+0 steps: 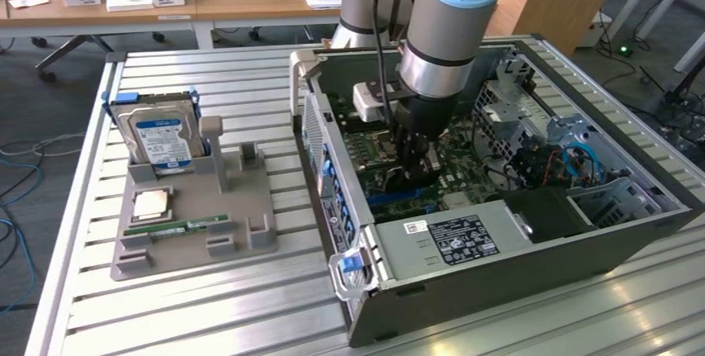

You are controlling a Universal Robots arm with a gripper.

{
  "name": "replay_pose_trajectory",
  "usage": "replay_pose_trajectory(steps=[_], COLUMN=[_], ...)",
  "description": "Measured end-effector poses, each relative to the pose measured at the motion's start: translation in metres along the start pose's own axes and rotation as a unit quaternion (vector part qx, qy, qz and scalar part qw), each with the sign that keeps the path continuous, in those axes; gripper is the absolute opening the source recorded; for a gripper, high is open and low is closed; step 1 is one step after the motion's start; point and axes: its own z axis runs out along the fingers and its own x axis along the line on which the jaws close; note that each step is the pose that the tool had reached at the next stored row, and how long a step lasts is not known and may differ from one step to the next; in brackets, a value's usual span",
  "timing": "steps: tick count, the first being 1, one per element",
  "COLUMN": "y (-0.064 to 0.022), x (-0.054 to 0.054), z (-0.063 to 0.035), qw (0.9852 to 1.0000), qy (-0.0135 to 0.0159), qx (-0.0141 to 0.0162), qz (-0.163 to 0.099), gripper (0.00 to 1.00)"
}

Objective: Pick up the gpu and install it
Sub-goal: 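Insert the gpu into the slot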

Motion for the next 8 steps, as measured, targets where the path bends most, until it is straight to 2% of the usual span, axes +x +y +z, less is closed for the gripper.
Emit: replay_pose_trajectory(steps=[8], y=[-0.0010], x=[0.0000], z=[0.0000], qw=[1.0000], qy=[0.0001], qx=[-0.0001], qz=[0.000], gripper=[0.26])
